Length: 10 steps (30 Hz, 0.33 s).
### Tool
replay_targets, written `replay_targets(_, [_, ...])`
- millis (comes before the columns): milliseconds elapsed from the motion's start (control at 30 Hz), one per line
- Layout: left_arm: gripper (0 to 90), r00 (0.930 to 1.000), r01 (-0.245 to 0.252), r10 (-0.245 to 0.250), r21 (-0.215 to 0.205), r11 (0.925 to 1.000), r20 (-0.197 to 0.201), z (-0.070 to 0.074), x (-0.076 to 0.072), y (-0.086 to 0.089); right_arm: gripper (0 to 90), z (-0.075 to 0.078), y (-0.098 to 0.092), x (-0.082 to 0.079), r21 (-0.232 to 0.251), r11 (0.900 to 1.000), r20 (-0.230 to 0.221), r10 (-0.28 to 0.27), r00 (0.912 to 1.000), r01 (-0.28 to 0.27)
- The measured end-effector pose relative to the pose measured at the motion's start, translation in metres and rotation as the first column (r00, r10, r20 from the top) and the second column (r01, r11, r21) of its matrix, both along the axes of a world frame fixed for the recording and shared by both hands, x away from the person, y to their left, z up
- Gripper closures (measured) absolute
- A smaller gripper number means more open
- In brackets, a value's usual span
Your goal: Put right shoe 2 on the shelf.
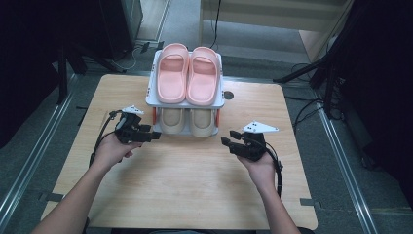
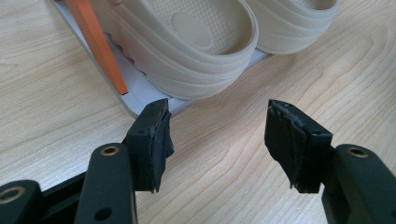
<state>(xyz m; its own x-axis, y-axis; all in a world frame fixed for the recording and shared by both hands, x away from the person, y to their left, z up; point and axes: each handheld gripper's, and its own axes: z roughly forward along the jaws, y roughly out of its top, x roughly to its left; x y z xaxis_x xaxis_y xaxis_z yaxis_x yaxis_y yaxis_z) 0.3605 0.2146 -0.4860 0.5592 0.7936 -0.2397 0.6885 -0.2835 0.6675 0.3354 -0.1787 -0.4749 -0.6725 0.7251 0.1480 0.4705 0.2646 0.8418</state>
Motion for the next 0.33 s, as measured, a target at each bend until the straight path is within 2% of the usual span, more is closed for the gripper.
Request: replay_targets(333, [40.2, 0.9999, 0.011, -0.011, 0.015, 0.9998, -0.01, -0.0017, -0.0001, -0.0016, 53.4, -0.0009, 0.0011, 0.0011, -0.003, 1.0, -0.003, 0.007, 1.0, -0.007])
